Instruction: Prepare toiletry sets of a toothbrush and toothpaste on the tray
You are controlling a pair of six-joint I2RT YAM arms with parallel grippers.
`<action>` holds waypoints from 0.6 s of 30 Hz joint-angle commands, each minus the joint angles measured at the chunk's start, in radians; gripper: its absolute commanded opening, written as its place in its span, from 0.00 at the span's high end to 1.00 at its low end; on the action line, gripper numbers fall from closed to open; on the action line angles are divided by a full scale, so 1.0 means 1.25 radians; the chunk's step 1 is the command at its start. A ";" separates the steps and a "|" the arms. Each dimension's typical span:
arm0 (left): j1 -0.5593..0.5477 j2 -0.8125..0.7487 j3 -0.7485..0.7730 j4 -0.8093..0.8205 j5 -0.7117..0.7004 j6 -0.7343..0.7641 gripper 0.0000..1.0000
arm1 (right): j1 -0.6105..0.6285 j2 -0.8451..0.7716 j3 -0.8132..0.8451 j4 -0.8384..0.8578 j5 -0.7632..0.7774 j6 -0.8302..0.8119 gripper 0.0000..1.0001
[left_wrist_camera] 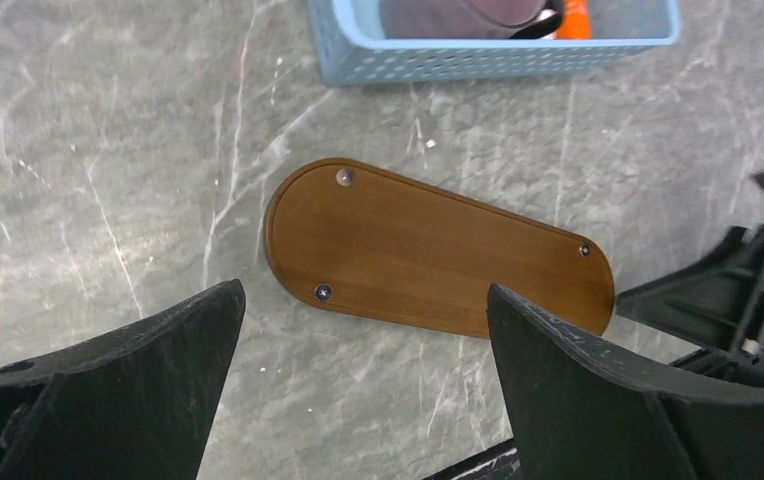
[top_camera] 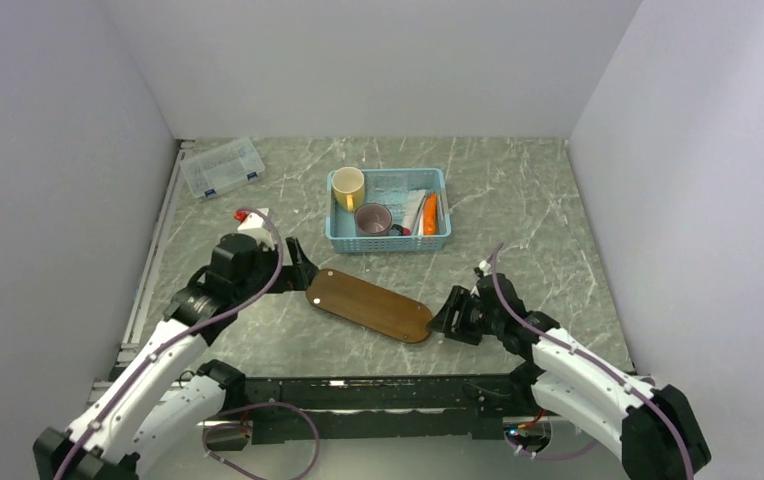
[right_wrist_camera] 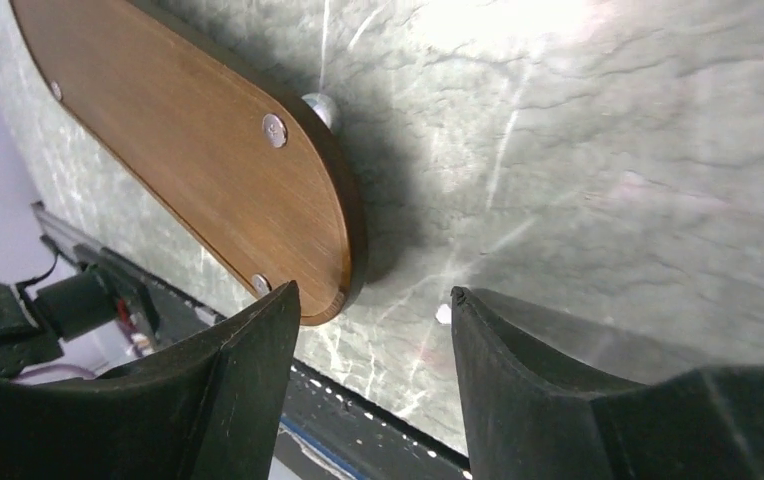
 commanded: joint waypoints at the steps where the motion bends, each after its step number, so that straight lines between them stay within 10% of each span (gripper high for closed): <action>1: 0.001 0.078 -0.008 0.044 -0.047 -0.060 0.04 | 0.000 -0.077 0.075 -0.195 0.110 -0.058 0.40; 18: 0.009 0.391 0.014 0.162 -0.037 -0.057 0.04 | 0.013 -0.094 0.137 -0.236 0.133 -0.093 0.39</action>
